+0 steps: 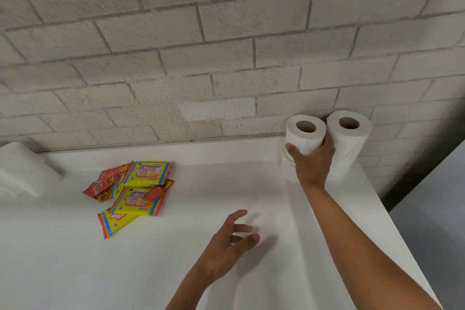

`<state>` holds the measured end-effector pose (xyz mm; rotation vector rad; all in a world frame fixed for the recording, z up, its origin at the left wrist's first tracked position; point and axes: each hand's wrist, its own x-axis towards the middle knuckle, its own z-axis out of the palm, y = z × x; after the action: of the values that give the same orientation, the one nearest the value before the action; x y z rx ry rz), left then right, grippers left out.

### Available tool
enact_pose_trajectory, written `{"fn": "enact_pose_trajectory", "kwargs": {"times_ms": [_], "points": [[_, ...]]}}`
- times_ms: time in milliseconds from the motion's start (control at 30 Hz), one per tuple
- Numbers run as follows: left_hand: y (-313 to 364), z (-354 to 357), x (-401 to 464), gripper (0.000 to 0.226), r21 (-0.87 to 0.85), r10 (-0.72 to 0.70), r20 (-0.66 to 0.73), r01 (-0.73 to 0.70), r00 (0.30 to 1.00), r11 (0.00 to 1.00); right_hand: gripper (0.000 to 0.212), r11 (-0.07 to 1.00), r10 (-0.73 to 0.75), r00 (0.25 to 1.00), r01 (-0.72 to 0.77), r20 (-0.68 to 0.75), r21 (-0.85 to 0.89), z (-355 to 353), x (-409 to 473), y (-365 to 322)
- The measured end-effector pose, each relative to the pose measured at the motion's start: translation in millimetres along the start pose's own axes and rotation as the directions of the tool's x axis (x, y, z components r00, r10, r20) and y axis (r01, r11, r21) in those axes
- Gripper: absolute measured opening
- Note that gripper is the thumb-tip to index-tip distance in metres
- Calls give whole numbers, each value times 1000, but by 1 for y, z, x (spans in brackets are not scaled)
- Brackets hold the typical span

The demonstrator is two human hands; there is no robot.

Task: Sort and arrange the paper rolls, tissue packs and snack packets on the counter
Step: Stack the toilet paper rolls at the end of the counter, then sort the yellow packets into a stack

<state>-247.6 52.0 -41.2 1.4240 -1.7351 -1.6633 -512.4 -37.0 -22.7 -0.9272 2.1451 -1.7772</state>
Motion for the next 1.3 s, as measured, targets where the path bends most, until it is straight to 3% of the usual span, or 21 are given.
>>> {"fn": "enact_pose_trajectory", "kwargs": {"times_ms": [167, 300, 533, 700, 967, 1133, 1300], "points": [[-5, -8, 0, 49, 28, 2, -44, 0, 999, 1000, 108, 983, 180, 979, -176, 96, -44, -10, -28, 4], [-11, -23, -2, 30, 19, 31, -95, -30, 995, 999, 95, 962, 271, 953, -275, 133, 5, -14, -66, 5], [-28, -79, -11, 22, 70, 79, -197, -66, 977, 995, 43, 964, 260, 909, -264, 326, -31, 25, -138, -6], [-43, -137, -7, 21, 169, 130, -299, -82, 945, 982, 28, 967, 253, 826, -232, 503, -105, 74, -167, -36], [-57, -221, 14, 28, 375, 279, -397, -123, 874, 919, 25, 964, 260, 747, -167, 612, -207, 163, -200, -67], [-60, -263, 27, 24, 423, 235, -426, -37, 874, 905, 16, 933, 354, 686, -210, 636, -292, 209, -207, -76], [-69, -282, 26, 21, 405, 224, -437, -32, 871, 914, 34, 912, 402, 680, -235, 614, -337, 248, -207, -74]]}}
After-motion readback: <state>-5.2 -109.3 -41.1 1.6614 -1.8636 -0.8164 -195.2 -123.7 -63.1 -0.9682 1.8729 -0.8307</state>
